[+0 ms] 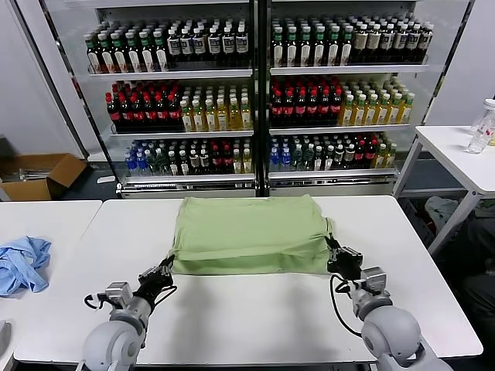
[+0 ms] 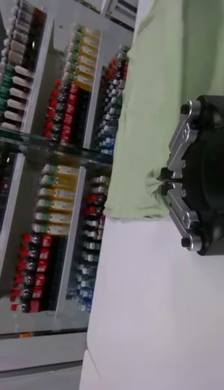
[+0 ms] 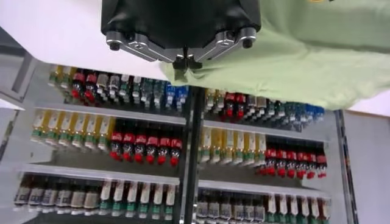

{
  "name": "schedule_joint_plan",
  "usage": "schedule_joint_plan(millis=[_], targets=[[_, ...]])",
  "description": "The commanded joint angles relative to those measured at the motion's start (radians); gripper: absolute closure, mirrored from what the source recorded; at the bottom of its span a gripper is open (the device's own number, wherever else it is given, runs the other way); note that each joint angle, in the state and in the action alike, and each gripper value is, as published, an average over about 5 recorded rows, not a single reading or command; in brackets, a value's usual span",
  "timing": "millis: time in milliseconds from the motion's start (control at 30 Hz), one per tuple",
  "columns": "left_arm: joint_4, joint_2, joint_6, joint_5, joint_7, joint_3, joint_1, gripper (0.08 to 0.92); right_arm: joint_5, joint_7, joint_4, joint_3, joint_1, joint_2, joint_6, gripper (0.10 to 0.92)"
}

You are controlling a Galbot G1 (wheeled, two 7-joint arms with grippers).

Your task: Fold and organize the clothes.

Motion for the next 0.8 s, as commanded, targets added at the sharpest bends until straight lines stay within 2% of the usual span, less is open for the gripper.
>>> schedule_joint_plan(millis=[33, 267, 433, 567, 733, 800], targets=[[0.087, -0.017, -0.036, -0.005, -0.015, 0.046, -0.080, 0.837, -0.093, -0.011, -0.069, -0.048, 0.055, 0.017, -0.024, 0.878], [0.053, -0.055, -0.089, 0.018, -0.042, 0.046, -0.037, 0.642, -0.126, -0.037, -0.057, -0.033, -0.003, 0.022, -0.014, 0.681], [-0.006, -0.076, -0.117, 0.031, -0.062, 0.013, 0.057, 0.495, -0.091, -0.039, 0.009, 0.029, -0.073, 0.006, -0.005, 0.533], [-0.015, -0.086, -0.124, 0.030, -0.073, -0.010, 0.113, 0.382, -0.067, -0.020, -0.026, 0.054, -0.084, 0.007, -0.027, 0.429], [0.050, -0.062, -0.105, 0.024, -0.087, -0.004, 0.076, 0.240, -0.022, 0.010, -0.103, 0.042, -0.043, 0.030, -0.113, 0.291], [0.073, -0.054, -0.094, 0.023, -0.093, 0.002, 0.047, 0.207, -0.003, 0.013, -0.119, 0.031, -0.031, 0.040, -0.135, 0.243]])
